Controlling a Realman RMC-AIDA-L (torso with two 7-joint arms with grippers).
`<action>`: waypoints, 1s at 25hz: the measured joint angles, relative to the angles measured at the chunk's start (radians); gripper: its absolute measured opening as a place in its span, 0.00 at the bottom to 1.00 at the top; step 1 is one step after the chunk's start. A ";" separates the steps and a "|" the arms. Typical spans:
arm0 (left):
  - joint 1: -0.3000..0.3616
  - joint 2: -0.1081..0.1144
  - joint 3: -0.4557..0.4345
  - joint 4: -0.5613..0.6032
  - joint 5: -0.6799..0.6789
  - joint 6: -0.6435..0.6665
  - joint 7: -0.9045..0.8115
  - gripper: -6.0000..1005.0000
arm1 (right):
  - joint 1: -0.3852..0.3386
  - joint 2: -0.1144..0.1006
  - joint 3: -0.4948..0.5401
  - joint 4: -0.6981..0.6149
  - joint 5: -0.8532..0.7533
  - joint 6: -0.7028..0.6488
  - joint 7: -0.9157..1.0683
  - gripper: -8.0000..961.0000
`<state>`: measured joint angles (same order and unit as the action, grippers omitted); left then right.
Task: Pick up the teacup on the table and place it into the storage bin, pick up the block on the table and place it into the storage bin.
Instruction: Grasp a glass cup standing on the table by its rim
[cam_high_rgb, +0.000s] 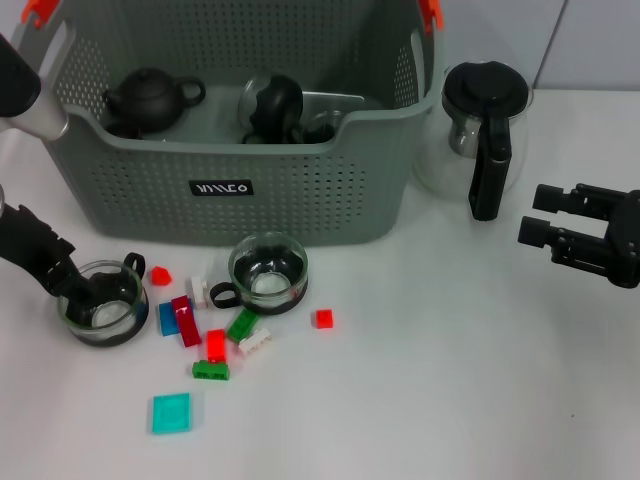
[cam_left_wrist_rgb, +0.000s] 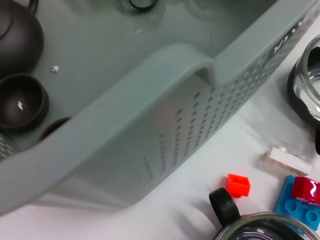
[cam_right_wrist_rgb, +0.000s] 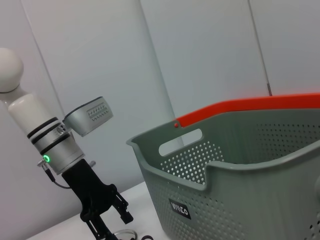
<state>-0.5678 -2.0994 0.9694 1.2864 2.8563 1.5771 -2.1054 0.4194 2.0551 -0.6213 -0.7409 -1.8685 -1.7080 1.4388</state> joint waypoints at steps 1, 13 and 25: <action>0.000 0.000 0.000 -0.001 0.000 0.000 0.000 0.79 | 0.000 -0.001 0.000 0.000 0.000 0.000 0.000 0.63; -0.001 0.001 -0.004 -0.016 0.000 -0.002 -0.015 0.79 | -0.003 -0.001 0.000 0.000 0.000 0.001 0.000 0.63; -0.013 0.015 -0.002 -0.091 0.000 -0.039 -0.048 0.79 | -0.005 -0.001 0.000 0.000 0.000 0.001 0.000 0.63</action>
<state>-0.5804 -2.0846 0.9675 1.1950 2.8562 1.5380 -2.1536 0.4147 2.0540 -0.6213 -0.7408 -1.8683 -1.7074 1.4389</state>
